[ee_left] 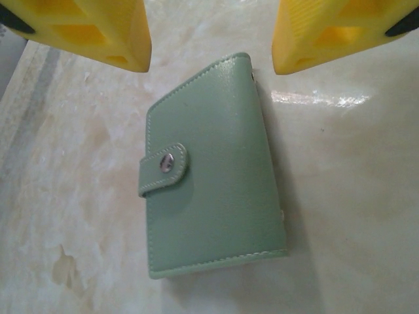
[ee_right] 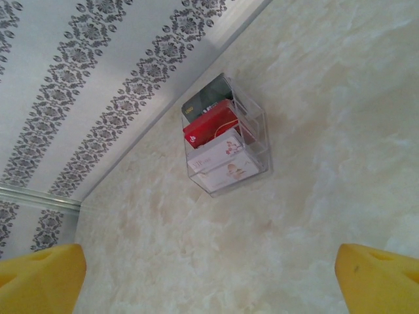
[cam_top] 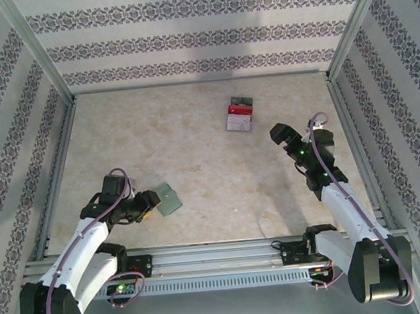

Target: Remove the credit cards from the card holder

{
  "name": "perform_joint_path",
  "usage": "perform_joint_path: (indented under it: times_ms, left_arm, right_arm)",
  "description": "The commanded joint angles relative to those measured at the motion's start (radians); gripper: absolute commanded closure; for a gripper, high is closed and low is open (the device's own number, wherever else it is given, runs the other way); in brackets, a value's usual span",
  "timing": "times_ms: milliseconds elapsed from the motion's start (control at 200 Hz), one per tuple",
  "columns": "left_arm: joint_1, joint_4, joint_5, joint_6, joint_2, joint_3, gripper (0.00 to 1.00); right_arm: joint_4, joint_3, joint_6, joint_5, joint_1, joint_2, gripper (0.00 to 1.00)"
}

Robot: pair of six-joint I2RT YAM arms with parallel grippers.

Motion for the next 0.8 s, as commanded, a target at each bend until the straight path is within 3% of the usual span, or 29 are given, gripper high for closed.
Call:
perform_joint_path:
  times_ms: [0,490,794]
  left_arm:
    - [-0.017,0.133,0.013,-0.065,0.028,-0.024,0.5]
    - [-0.018,0.204,-0.058,-0.005,0.178,-0.014,0.52]
    - [-0.018,0.315,-0.032,-0.03,0.243,-0.055,0.56]
  right_arm:
    - [0.022,0.021,0.012,-0.002,0.008,0.006,0.03]
    - [0.009,0.025,0.01,0.01,0.008,0.008,0.02]
    - [0.005,0.024,0.011,0.01,0.008,0.008,0.02]
